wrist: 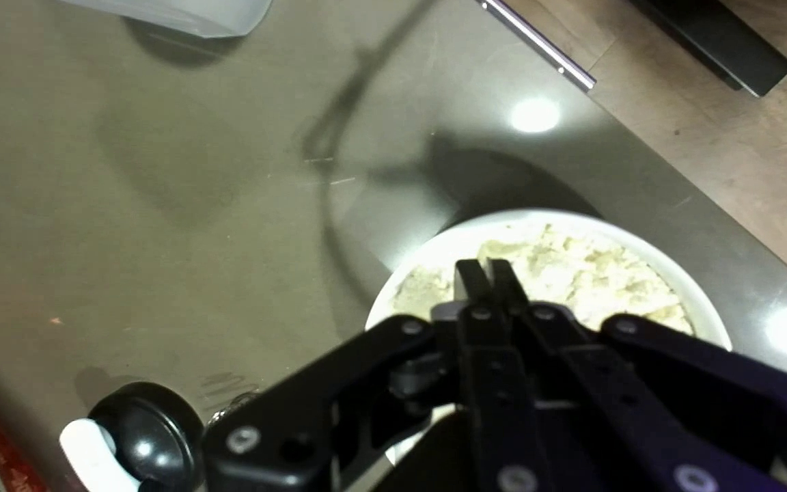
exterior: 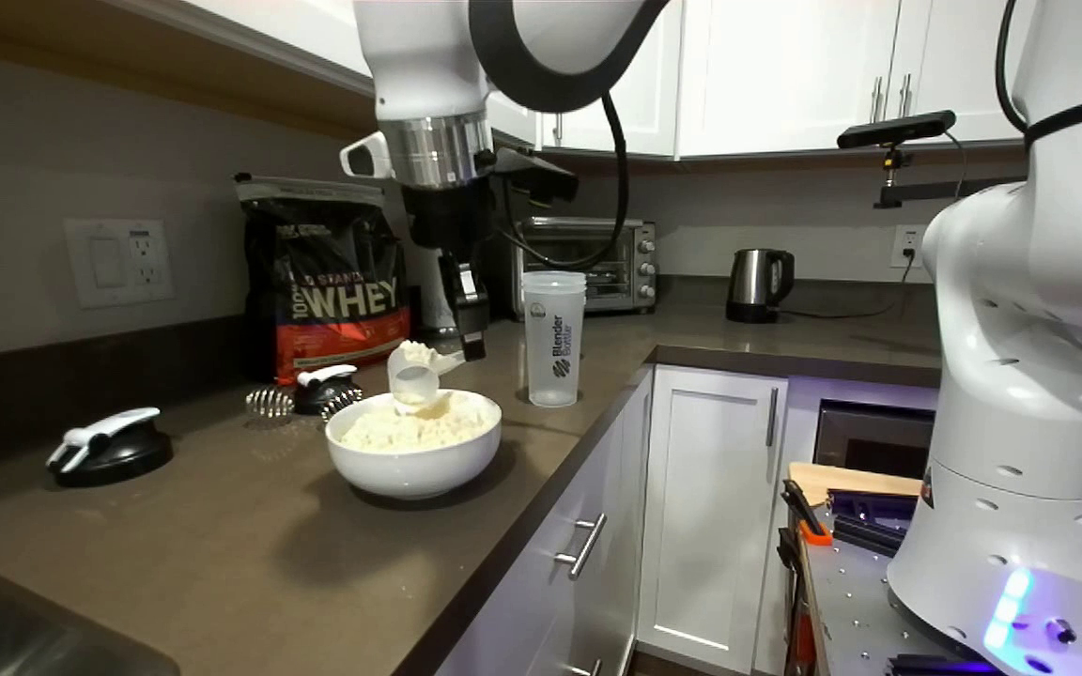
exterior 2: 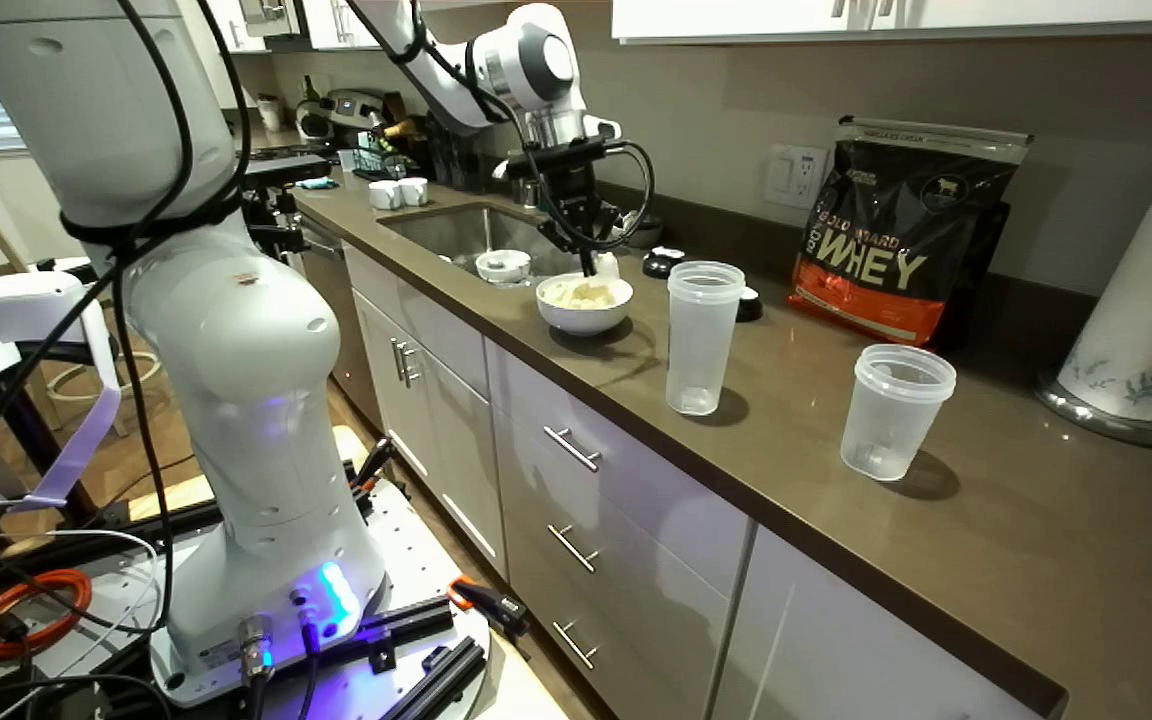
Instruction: Take one scoop of the contents in the white bowl and put into the clear cup at the left
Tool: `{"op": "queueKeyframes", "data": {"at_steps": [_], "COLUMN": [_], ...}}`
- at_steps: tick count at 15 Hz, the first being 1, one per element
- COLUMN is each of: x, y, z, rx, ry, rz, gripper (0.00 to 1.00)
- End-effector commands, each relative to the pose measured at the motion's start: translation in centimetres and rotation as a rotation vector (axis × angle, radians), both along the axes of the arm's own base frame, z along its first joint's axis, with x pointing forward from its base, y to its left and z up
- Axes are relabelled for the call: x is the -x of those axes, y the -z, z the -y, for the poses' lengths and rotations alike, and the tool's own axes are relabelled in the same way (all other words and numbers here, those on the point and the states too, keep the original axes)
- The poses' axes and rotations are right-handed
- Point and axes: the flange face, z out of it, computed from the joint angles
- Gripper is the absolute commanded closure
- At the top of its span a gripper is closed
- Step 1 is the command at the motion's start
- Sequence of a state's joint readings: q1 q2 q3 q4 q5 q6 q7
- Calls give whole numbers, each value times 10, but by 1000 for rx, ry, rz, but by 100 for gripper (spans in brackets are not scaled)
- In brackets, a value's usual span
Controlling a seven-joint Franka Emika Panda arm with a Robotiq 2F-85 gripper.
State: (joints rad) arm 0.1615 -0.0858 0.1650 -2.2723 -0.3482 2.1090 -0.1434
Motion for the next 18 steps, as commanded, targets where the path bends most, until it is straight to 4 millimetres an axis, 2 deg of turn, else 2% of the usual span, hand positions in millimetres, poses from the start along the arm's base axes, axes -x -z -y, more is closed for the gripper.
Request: {"op": "queueKeyframes", "data": {"at_steps": [1, 7, 14, 16, 18], "x": [5, 9, 20, 19, 16], "y": [0, -3, 7, 4, -9], "z": [0, -2, -13, -13, -11], "rx": [49, 92, 91, 95, 97], "ry": [2, 3, -18, -21, -17], "rz": [62, 99, 69, 78, 106], "gripper": [99, 99, 99, 99, 99]}}
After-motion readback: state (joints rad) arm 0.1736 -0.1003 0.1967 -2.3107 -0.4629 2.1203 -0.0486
